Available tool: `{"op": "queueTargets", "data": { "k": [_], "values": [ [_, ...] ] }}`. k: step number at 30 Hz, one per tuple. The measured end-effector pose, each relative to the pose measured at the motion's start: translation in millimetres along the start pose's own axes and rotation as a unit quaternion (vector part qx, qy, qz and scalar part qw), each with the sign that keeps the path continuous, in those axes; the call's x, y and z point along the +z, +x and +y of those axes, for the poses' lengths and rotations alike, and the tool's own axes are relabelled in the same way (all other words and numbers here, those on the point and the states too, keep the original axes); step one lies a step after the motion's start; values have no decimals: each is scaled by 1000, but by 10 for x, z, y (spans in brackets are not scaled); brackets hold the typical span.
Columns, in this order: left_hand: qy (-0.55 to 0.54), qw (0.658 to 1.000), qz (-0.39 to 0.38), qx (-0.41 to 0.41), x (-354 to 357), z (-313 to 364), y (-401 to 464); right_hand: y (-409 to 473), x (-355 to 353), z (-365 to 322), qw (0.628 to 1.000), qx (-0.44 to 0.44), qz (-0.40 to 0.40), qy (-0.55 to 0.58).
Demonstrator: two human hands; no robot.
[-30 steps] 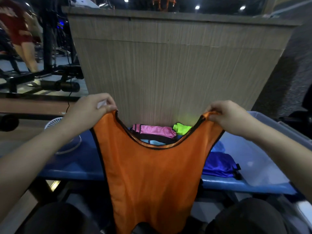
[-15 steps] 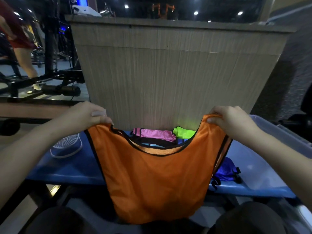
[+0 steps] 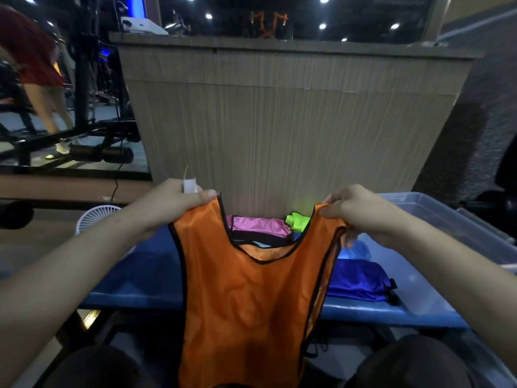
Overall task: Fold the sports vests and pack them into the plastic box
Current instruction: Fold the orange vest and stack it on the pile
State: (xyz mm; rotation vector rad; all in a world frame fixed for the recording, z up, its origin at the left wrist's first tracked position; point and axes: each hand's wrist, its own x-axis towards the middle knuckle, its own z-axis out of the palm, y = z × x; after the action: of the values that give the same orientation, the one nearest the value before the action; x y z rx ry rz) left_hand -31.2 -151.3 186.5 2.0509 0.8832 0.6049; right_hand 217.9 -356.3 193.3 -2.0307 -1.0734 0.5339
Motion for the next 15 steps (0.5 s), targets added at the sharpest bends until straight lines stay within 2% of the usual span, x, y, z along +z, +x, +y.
{"op": "queueTargets", "data": {
  "k": [3, 5, 10, 15],
  "values": [
    [-120, 992, -38, -21, 198, 58, -37, -61, 154, -68, 990, 27, -72, 115],
    [-152, 986, -59, -23, 321, 102, -38, -88, 281, -122, 980, 32, -100, 167],
    [-161, 982, -100, 3, 587, 238, -79, -126, 605, -294, 958, 33, -120, 257],
    [-134, 984, -116, 32, 699, 338, -163, -170, 771, -391, 958, -8, -95, 272]
  ]
}}
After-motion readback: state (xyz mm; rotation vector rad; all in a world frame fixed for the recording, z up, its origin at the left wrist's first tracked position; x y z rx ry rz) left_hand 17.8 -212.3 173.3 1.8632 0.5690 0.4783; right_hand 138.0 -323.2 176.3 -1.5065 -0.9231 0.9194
